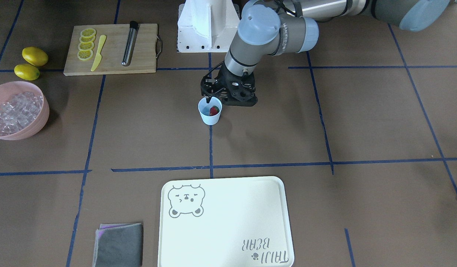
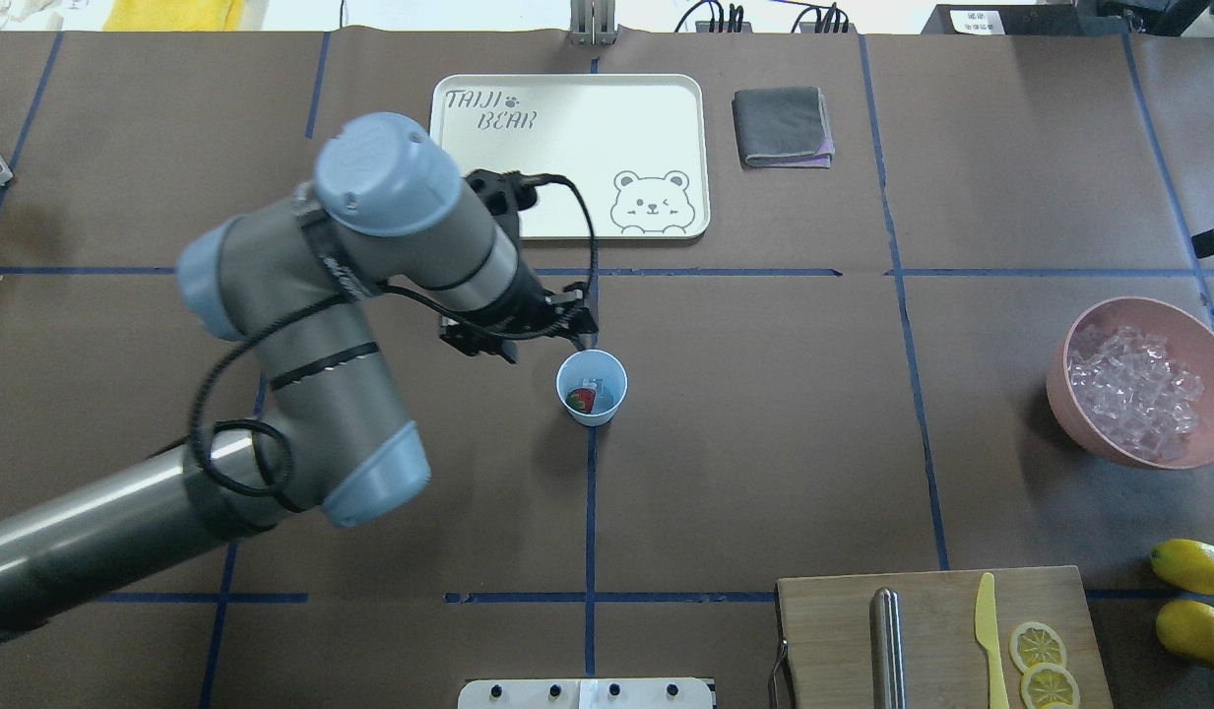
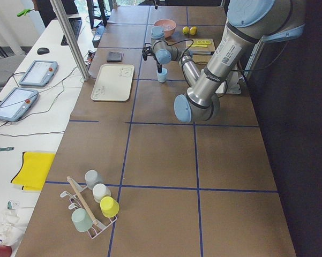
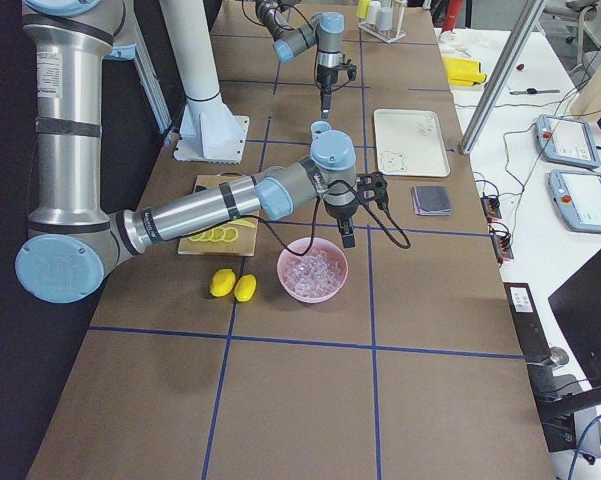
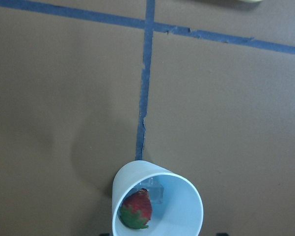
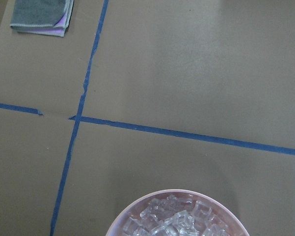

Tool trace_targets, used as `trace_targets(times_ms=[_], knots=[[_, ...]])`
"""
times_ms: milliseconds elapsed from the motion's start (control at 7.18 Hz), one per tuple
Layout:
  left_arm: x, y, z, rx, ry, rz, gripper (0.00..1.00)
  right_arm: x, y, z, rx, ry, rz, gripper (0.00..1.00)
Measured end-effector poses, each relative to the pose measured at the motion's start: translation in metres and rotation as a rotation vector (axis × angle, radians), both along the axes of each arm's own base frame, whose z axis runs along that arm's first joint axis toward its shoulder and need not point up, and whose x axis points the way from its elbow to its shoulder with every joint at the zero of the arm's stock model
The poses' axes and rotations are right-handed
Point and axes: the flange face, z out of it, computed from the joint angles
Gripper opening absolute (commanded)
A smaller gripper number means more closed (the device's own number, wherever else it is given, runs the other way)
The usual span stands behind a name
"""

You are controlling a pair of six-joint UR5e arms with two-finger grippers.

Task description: Put ice and strawberries in cup

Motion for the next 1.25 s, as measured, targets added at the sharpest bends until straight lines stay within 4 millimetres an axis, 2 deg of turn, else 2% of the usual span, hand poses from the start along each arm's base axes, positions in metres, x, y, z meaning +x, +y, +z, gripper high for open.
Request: trace_targets(times_ms=[279, 557, 696, 836, 1114, 1254], knots=[[-0.113, -0.012, 0.08, 0.14, -0.08, -0.007, 0.86, 0.029, -0.001, 0.016, -0.021, 0.034, 0.005, 1.0], [-0.229, -0.023, 0.178, 0.293, -0.287, 0.105, 0.87, 0.065, -0.005, 0.029, -0.029, 0.101, -0.065, 1.0], [-0.301, -0.027, 0.237, 0.355, -0.396, 0.198, 0.92, 0.083, -0.005, 0.039, -0.033, 0.124, -0.101, 1.0], [-0.371, -0.028, 0.288, 0.375, -0.443, 0.261, 0.99, 0.098, -0.004, 0.052, -0.035, 0.139, -0.128, 1.0], [-0.507, -0.024, 0.4, 0.312, -0.296, 0.273, 0.99, 0.126, 0.005, 0.078, -0.056, 0.152, -0.187, 1.0], [-0.546, -0.016, 0.441, 0.282, -0.234, 0.252, 0.99, 0.136, 0.009, 0.082, -0.075, 0.149, -0.204, 1.0]])
